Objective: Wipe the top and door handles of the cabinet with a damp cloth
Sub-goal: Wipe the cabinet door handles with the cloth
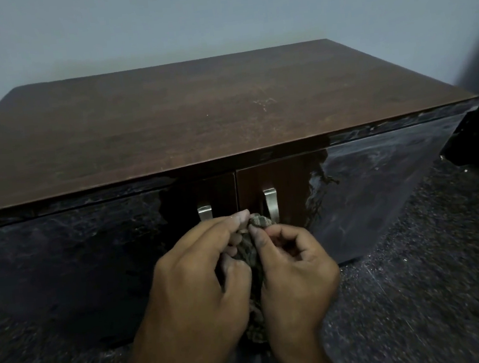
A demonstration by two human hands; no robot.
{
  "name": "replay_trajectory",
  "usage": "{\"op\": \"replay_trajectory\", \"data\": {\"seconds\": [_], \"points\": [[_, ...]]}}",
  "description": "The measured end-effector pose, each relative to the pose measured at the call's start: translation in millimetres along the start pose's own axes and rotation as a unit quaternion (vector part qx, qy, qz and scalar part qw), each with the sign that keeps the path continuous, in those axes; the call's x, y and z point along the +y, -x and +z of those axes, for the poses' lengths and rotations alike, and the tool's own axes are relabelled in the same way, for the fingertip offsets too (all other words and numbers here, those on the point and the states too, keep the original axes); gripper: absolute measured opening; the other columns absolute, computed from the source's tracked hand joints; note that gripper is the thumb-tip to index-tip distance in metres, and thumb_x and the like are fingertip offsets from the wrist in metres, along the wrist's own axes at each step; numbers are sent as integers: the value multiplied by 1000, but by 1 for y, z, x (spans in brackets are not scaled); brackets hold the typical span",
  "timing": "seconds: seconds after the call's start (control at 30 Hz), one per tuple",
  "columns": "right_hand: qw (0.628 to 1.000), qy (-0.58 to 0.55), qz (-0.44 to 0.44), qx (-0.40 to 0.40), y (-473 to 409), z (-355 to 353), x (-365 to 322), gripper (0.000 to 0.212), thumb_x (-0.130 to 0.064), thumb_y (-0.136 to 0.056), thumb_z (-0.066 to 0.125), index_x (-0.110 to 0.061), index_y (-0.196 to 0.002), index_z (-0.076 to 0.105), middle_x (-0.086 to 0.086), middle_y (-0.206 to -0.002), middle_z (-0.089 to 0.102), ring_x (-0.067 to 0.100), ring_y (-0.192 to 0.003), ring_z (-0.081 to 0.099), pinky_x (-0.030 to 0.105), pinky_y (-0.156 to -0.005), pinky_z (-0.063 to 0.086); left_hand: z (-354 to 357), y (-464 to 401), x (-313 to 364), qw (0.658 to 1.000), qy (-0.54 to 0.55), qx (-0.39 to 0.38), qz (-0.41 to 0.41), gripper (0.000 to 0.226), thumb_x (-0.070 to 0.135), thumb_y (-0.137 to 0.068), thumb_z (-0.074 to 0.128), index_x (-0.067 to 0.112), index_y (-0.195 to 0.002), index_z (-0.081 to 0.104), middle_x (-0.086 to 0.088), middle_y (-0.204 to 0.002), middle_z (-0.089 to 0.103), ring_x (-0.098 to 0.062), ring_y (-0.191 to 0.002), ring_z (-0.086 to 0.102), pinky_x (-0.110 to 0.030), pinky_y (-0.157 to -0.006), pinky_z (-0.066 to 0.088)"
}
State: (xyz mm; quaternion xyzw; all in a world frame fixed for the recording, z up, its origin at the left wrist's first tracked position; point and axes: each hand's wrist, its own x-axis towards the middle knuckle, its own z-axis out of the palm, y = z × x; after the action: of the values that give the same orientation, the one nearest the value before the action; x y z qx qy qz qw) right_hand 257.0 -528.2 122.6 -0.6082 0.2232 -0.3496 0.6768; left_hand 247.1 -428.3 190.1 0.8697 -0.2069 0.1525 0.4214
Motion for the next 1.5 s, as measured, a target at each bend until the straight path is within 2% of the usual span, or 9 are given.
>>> {"op": "replay_trajectory", "data": {"seconds": [0.27, 0.57, 0.73, 0.8, 0.93, 1.03, 1.17, 1.3, 1.5], "points": [[992, 35, -122, 19, -14, -5, -10, 25, -14, -79, 86, -34, -78, 71, -7, -80, 72, 11, -67, 68, 13, -59, 51, -5, 4, -7, 999, -25, -16, -46, 29, 11, -81, 57, 28, -98, 73, 21, -88, 66, 7, -87, 62, -1, -73, 42], [989, -91, 98, -64, -23, -17, -22, 15, -10, -69, 90, -14, -75, 77, 2, -66, 71, 13, -63, 67, 19, -58, 55, 14, 2, -20, 965, 39, -133, -222, 18, 26, -85, 65, 39, -95, 61, 24, -81, 68, 3, -67, 67, -21, -63, 57], [912, -246, 293, -151, -34, -29, -31, 17, -2, -71, 81, -2, -85, 72, 16, -79, 76, 21, -69, 75, 27, -57, 60, 27, 0, -14, 915, 246, -143, -285, 40, 31, -76, 80, 32, -111, 60, -4, -80, 74, -21, -77, 74, -48, -75, 60], [884, -261, 342, -184, -37, -41, -29, 14, -2, -81, 76, 2, -93, 70, 20, -85, 76, 25, -72, 76, 30, -57, 61, 27, -3, -8, 899, 306, -136, -283, 20, 22, -79, 79, 28, -95, 69, -15, -77, 72, -27, -77, 74, -47, -76, 60], [943, -114, 293, -108, -45, -70, -4, 18, -22, -89, 73, -4, -87, 74, 12, -80, 73, 15, -66, 68, 25, -54, 58, 28, -7, 1, 901, 321, -107, -271, 5, 14, -83, 74, 15, -86, 70, -26, -79, 68, -30, -78, 74, -38, -73, 61], [926, 42, 349, -136, -37, -82, 24, 39, -43, -98, 60, -8, -93, 77, 3, -73, 76, 10, -52, 67, 21, -42, 47, 26, -12, 9, 902, 338, -93, -252, 9, 12, -84, 73, 9, -92, 69, -23, -81, 71, -26, -78, 74, -35, -72, 61], [831, -2, 464, -307, -23, -79, 57, 75, -79, -92, 33, -22, -116, 75, 3, -107, 78, 19, -81, 73, 45, -83, 55, 27, -12, 16, 903, 338, -96, -249, 10, 11, -85, 71, 8, -94, 69, -27, -86, 70, -27, -81, 74, -38, -75, 61], [745, -218, 493, -392, -19, -75, 62, 82, -81, -94, 22, -24, -139, 60, 17, -144, 59, 44, -131, 56, 71, -111, 33, 27, -9, 16, 899, 330, -119, -264, 8, 14, -89, 68, 9, -95, 69, -23, -85, 72, -26, -77, 75, -42, -81, 60], [786, -274, 442, -334, -37, -82, 35, 77, -69, -98, 40, -4, -132, 65, 23, -138, 62, 36, -122, 65, 50, -91, 57, 23, -10, -7, 930, 160, -160, -289, 4, 22, -83, 71, 21, -79, 69, -4, -67, 72, -24, -65, 70, -42, -67, 60]]}}
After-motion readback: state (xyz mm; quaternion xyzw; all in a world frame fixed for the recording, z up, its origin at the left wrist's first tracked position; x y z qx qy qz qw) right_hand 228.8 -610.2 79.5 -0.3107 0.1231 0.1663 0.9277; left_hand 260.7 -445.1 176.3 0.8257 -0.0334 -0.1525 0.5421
